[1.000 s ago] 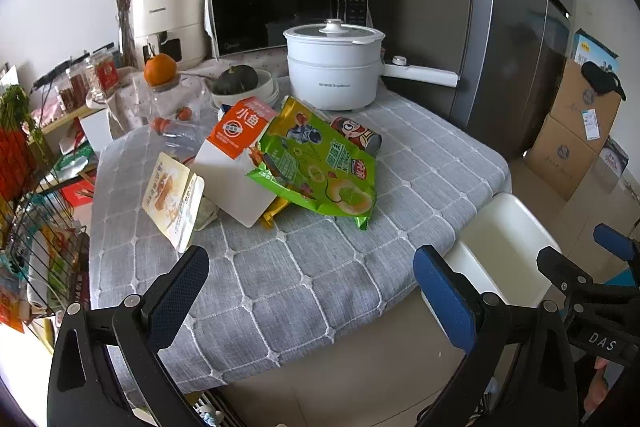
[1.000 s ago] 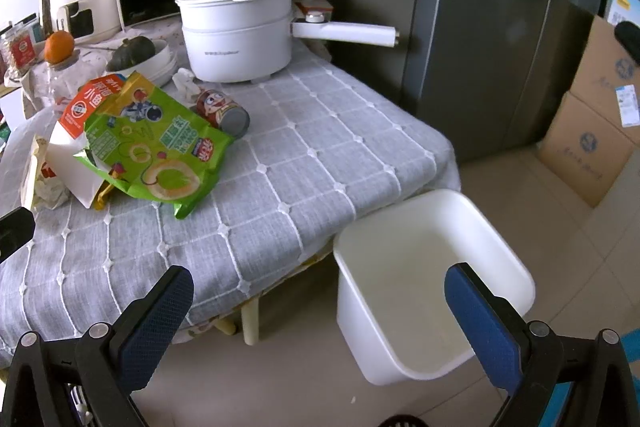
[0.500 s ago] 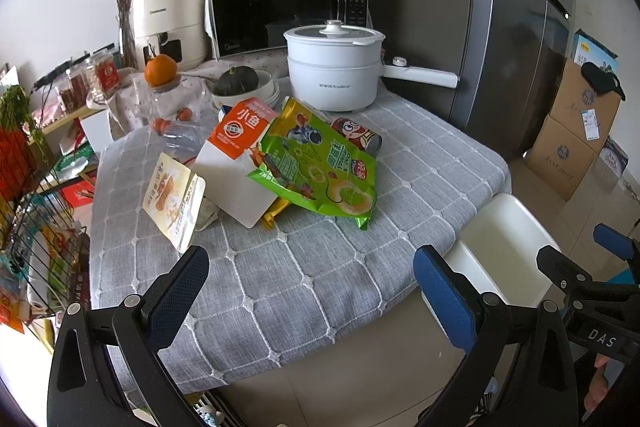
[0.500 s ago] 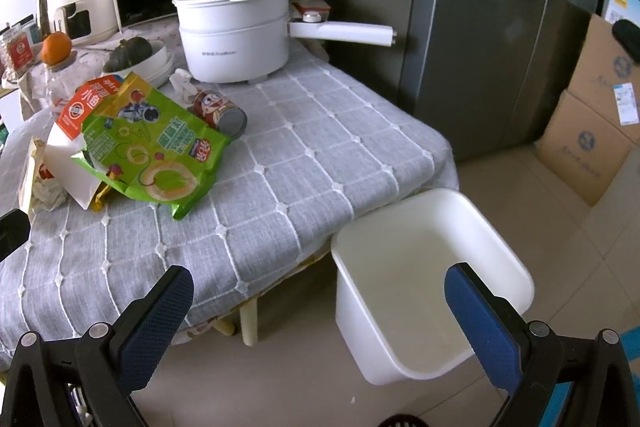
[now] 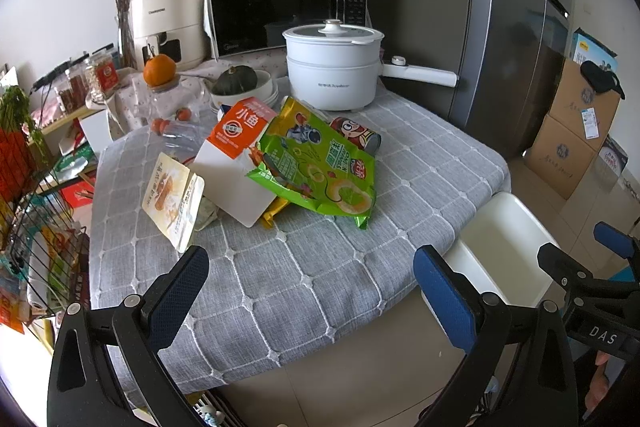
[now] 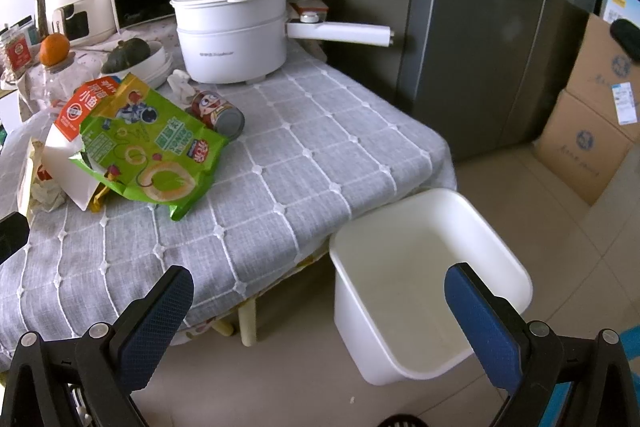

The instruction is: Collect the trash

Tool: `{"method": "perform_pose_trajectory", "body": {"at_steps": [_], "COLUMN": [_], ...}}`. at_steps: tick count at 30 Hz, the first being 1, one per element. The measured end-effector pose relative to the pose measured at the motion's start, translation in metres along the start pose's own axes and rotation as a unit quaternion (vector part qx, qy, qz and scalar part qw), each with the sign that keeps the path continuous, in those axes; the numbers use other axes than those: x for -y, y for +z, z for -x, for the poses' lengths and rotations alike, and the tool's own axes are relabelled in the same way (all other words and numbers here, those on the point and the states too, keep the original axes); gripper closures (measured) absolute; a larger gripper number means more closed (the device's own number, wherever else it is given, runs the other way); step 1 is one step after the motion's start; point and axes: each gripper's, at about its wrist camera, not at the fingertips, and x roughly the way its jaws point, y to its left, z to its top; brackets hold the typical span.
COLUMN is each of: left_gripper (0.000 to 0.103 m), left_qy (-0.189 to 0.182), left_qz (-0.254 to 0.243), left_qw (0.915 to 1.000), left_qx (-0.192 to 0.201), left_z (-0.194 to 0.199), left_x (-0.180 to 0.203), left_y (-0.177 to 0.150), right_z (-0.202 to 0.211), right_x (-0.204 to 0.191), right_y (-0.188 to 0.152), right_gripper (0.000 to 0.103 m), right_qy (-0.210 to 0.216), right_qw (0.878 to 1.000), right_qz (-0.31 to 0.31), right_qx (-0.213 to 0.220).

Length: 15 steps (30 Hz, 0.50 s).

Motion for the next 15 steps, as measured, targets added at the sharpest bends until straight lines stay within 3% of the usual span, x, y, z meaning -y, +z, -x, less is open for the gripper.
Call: {"method": "perform_pose_trajectory", "body": {"at_steps": [15], "left_gripper": [0.000], "left_qy": [0.000], "left_qz": [0.000], "left_qw": [1.0000], "left_qx": [0.000], "left_z": [0.0003], "left_x": [-0.0007], "left_y": [-0.0009], "right_z": [-0.0003], "right_x": [0.0030], "right_y": [-0.0002], "right_gripper": [0.000], "right_qy": [-0.005], "right_qw": [1.000], "right_qz": [-0.002], "right_qx": [0.001]}}
